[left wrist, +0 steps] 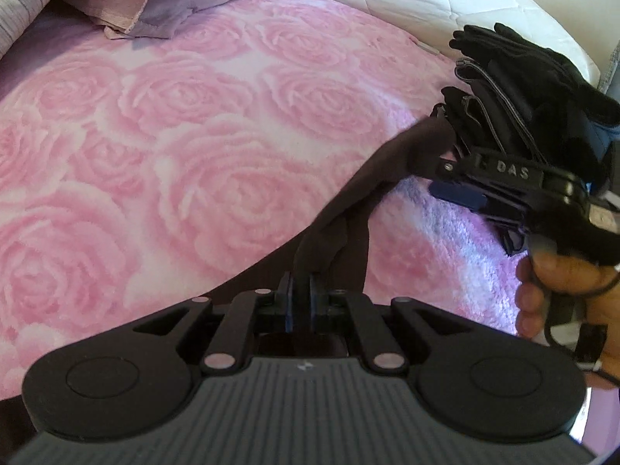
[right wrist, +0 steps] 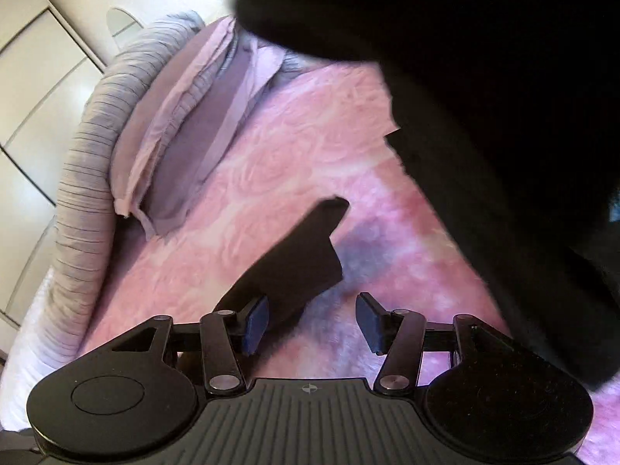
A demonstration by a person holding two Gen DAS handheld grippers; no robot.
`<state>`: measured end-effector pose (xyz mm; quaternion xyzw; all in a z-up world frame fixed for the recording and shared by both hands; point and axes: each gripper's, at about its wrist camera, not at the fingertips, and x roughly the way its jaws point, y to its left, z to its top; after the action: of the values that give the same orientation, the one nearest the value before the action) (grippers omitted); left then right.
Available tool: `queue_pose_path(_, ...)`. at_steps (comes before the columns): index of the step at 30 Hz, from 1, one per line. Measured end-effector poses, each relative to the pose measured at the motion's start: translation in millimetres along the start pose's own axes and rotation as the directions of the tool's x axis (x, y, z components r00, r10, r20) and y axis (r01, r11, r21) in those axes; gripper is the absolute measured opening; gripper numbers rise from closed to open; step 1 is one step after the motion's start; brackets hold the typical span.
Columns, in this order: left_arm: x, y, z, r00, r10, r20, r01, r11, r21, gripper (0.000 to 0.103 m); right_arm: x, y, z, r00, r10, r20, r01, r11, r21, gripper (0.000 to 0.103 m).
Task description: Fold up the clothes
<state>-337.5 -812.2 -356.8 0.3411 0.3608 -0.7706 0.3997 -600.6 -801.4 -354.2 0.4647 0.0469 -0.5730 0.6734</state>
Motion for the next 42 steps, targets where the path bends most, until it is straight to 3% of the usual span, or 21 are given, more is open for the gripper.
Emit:
queue_pose_path(1,0,-1,0,1.000,-0.002,0.000,0.002,1.000,0.006,0.004,4,-1,1,1.000,0.014,-0.004,-0.014,1.000,0.007,0.048)
queue_pose_path(2,0,-2,-1,1.000,-0.006,-0.001,0.006,1.000,0.014,0.004,2,-1,3,0.999,0.030,-0.011,-0.029,0.999,0.023,0.028)
queue_pose_path(4,-1,-7,-1,1.000,-0.017,-0.009,0.017,0.999,0.041,0.005,-1,-2,7,0.998,0.060,-0.025,-0.059,0.997,0.055,0.010)
queue_pose_path(5,-1,-10,-2,1.000,-0.019,-0.014,0.020,0.998,0.057,0.005,-5,-1,10,0.997,0.072,-0.023,-0.070,0.996,0.063,0.005)
queue_pose_path(8,1,-19,-2,0.999,-0.020,-0.031,0.023,0.993,0.112,0.006,-11,1,16,0.995,0.098,-0.021,-0.097,0.992,0.075,0.003)
queue_pose_path(12,4,-19,0,0.999,0.002,-0.034,0.001,0.993,0.115,0.010,5,4,20,0.996,0.089,-0.025,-0.088,0.994,0.067,0.006)
queue_pose_path(13,4,-17,1,1.000,0.007,-0.030,-0.003,0.994,0.108,0.010,11,5,22,0.996,0.084,-0.023,-0.082,0.995,0.063,0.016)
queue_pose_path(14,4,-15,1,1.000,0.012,-0.027,-0.009,0.995,0.102,0.010,18,6,23,0.997,0.078,-0.020,-0.077,0.995,0.060,0.036)
queue_pose_path(16,3,-10,1,0.999,0.024,-0.024,-0.022,0.996,0.084,0.010,25,7,28,0.997,0.071,0.022,-0.072,0.996,0.052,0.053)
queue_pose_path(19,2,-3,0,1.000,0.020,-0.015,-0.019,0.999,0.046,0.013,25,11,37,0.994,0.083,0.067,-0.086,0.995,0.040,0.053)
queue_pose_path(21,3,-1,-2,1.000,0.017,-0.014,-0.017,0.999,0.039,0.013,25,16,36,0.994,0.104,0.041,-0.104,0.995,-0.004,0.053)
queue_pose_path(25,4,0,-3,1.000,0.009,-0.010,-0.009,1.000,0.025,0.013,34,18,27,0.998,0.059,-0.025,-0.060,0.997,-0.056,0.053)
queue_pose_path(34,2,5,-12,0.999,-0.018,0.027,0.018,1.000,0.008,0.016,85,17,49,1.000,0.002,0.001,-0.002,1.000,-0.027,0.053)
queue_pose_path(36,1,4,-12,0.999,-0.017,0.031,0.017,1.000,0.011,0.016,88,25,53,1.000,-0.003,-0.003,0.003,0.998,-0.056,0.045)
queue_pose_path(38,0,1,-14,0.999,-0.016,0.030,0.015,0.999,0.031,0.016,73,34,49,1.000,-0.024,0.019,0.025,0.996,-0.088,0.020)
queue_pose_path(39,0,0,-14,0.999,-0.015,0.028,0.014,0.999,0.045,0.017,67,41,43,1.000,-0.023,0.021,0.025,0.995,-0.101,0.017)
queue_pose_path(41,-1,-3,-15,1.000,-0.016,0.022,0.014,0.997,0.076,0.018,53,47,47,0.999,-0.015,0.033,0.019,0.990,-0.137,0.001)
queue_pose_path(42,-2,-7,-16,1.000,-0.020,0.019,0.018,0.995,0.099,0.019,46,56,50,0.999,-0.021,0.046,0.028,0.986,-0.165,0.000)
